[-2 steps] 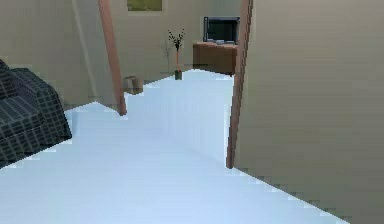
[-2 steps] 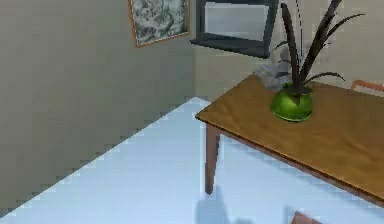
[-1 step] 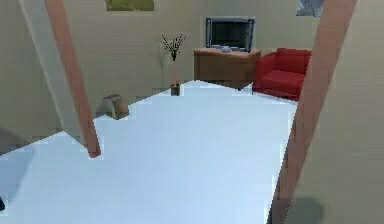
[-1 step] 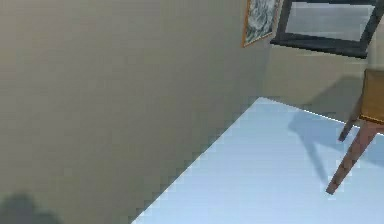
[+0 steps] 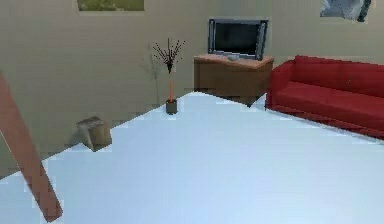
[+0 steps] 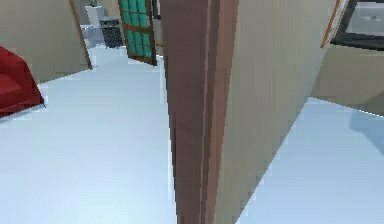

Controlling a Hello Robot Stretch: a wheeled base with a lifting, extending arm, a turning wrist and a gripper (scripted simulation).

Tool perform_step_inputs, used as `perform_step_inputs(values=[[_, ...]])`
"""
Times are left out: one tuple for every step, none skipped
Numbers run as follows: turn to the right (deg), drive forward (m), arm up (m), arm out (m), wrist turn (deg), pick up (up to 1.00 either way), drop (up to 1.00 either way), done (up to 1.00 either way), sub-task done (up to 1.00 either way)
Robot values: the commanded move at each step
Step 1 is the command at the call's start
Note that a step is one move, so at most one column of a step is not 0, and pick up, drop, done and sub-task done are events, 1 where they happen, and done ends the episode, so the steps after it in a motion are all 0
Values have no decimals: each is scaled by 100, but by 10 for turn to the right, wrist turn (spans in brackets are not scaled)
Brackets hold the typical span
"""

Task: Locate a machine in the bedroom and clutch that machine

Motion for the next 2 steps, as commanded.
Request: perform_step_inputs(values=[[90, 0, 0, 0, 0, 0, 0, 0, 0], [0, 55, 0, 0, 0, 0, 0, 0, 0]])
